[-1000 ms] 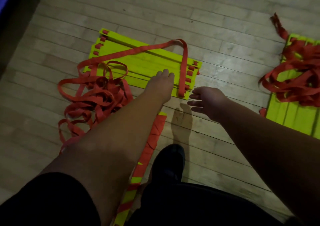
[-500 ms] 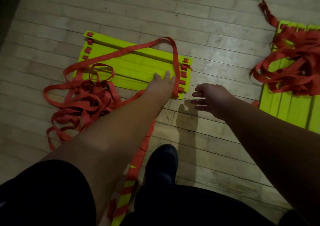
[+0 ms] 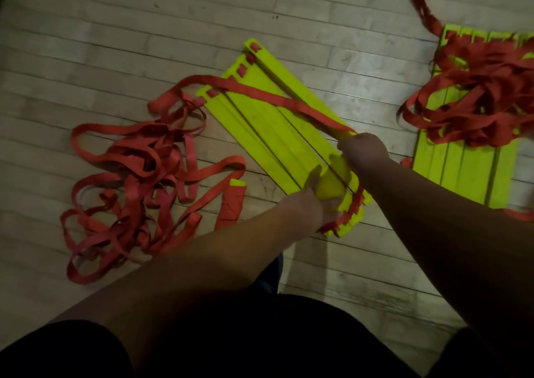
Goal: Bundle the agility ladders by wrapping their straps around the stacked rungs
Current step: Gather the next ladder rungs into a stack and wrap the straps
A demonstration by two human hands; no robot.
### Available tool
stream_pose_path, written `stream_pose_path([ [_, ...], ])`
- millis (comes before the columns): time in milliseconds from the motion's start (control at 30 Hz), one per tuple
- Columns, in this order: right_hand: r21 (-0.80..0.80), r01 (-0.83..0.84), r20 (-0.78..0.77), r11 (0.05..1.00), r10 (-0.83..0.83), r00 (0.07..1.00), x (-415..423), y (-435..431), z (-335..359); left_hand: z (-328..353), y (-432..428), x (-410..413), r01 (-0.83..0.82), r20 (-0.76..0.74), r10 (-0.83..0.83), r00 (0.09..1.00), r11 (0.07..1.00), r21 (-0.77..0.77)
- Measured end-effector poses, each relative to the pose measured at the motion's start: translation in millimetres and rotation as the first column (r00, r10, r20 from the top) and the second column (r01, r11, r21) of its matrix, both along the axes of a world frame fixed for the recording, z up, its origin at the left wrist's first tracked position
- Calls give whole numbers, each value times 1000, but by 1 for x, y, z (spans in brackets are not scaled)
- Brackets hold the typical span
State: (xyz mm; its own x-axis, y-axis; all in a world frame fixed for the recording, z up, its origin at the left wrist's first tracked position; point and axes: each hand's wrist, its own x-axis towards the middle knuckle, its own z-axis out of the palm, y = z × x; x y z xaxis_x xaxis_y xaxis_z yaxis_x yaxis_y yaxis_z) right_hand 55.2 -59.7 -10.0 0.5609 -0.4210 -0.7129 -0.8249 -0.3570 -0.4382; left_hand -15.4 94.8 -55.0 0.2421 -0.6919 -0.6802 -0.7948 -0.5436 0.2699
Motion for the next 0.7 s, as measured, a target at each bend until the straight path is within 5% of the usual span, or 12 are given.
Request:
stream_pose_path([
  [100, -295, -62, -102, 953, 33, 994, -11, -15, -9, -17, 2, -8, -77, -99, 61, 993, 982, -169],
  [167, -381, -39, -158, 924, -24, 987, -20, -24, -18, -12, 2, -1, -406, -317, 337, 887, 895, -184],
  [233, -447, 64, -143, 892, -141, 980, -29, -33, -22, -4, 3, 14, -620, -374, 534, 758, 768, -161],
  [400, -329, -103, -156, 939, 54, 986, -41, -50, -32, 14, -3, 46, -846, -457, 725, 516, 516, -136],
  [467, -286, -223, -123, 932, 195, 973, -44, -47, -31, 17, -10, 56, -858, -458, 735, 500, 493, -145],
  [533, -95, -262, -10, 960, 262, 965, -45, -34, -24, 20, -18, 63, -791, -287, 740, 608, 536, -295],
  [600, 322, -336, 67, 885, 332, 941, -47, -14, -6, 25, -24, 71, -694, -146, 750, 644, 494, -523],
  [667, 649, -374, 28, 662, 471, 882, -50, 4, 11, 33, -26, 79, -738, -291, 748, 596, 367, -567],
  [700, 760, -335, -7, 557, 523, 852, -52, 10, 12, 41, -26, 82, -839, -451, 730, 513, 317, -441],
])
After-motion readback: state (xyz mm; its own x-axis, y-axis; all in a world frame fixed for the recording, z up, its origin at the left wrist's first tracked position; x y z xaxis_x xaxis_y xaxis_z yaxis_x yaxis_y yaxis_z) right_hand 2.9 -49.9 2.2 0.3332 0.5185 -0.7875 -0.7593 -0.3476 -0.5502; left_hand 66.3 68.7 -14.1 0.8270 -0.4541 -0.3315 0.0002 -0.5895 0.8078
